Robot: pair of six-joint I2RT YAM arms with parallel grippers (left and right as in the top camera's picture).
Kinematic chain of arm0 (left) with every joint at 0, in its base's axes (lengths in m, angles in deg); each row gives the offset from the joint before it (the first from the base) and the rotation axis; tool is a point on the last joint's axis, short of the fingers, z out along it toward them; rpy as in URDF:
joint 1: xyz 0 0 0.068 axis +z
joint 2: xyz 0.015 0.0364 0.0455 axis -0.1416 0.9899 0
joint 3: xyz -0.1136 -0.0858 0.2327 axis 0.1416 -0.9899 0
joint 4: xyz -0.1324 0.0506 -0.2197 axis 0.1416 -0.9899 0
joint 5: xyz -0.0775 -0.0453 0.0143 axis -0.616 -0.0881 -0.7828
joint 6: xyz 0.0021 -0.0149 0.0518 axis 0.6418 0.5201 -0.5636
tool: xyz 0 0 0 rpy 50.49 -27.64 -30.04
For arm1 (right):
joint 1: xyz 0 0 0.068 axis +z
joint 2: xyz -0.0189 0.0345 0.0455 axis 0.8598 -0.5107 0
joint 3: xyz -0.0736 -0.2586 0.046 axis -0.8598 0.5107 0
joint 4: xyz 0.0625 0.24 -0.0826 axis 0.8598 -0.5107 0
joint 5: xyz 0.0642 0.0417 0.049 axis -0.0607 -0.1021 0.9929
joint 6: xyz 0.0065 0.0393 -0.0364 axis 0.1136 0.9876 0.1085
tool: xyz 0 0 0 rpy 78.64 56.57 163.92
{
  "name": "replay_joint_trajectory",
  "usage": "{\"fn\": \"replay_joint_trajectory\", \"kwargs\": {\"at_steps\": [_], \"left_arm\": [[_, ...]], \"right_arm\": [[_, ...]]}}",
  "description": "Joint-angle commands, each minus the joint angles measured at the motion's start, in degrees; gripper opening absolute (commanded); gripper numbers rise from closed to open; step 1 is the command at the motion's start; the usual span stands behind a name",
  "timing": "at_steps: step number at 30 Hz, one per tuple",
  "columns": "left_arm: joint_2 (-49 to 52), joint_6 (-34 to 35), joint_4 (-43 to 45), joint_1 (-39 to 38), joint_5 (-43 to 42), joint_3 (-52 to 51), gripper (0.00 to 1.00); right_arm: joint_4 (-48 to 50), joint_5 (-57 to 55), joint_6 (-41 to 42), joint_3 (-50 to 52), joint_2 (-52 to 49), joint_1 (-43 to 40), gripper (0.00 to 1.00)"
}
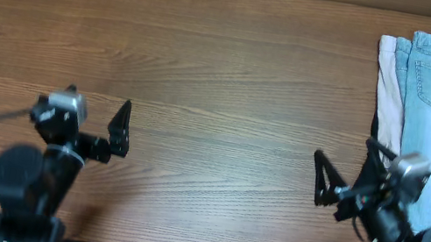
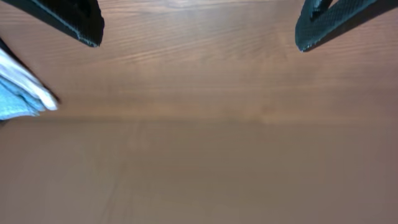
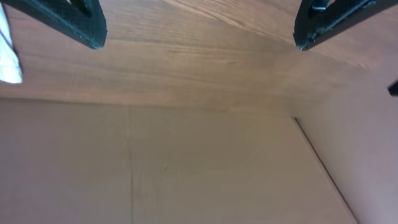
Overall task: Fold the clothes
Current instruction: 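Reach the right gripper to the top edge of the denim shorts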
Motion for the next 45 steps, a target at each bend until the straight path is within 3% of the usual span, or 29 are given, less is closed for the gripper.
{"fn": "replay_joint_trajectory", "kwargs": {"at_steps": [1,7,12,21,24,28,31,37,45], "left_arm": [[10.3,0.9,-6.5,0.5,-3.5,12.4,1.0],[25.3,-1.3,-20.3,0.5,-3.5,28.4,1.0],[34.4,-2.6,-20.8,0.6,-3.4,31.6,1.0],[49.4,-2.1,-21.5,0.5,-4.6,31.6,1.0],[51.5,-3.3,-20.6,0.5,-4.9,31.6,1.0],[51.8,-4.7,-19.6,0.5,-4.9,31.6,1.0],[51.8,-5.1,-19.3,0.5,-4.5,31.6,1.0],[51.9,-5.1,-18.9,0.5,-4.3,31.6,1.0],[52.0,-5.1,-18.9,0.5,-4.3,31.6,1.0]], "right_arm": [[-4.9,0.0,0.0,-10.6,-8.8,0.2,1.0],[-20.2,0.0,-4.5,-26.1,-25.7,0.2,1.0],[-30.6,-0.9,-9.3,-35.4,-38.9,0.2,1.0],[-26.6,-4.4,-9.3,-35.9,-56.1,0.2,1.0],[-24.1,-15.2,-9.0,-35.9,-59.8,0.2,0.86],[-20.2,-36.0,-6.7,-35.9,-63.3,-0.6,0.86],[-17.2,-44.8,-6.6,-35.9,-66.2,-2.4,0.9],[-16.4,-45.8,-4.0,-35.9,-73.9,-11.0,0.91],[-16.0,-36.3,-3.9,-35.9,-78.0,-19.6,0.89]]}}
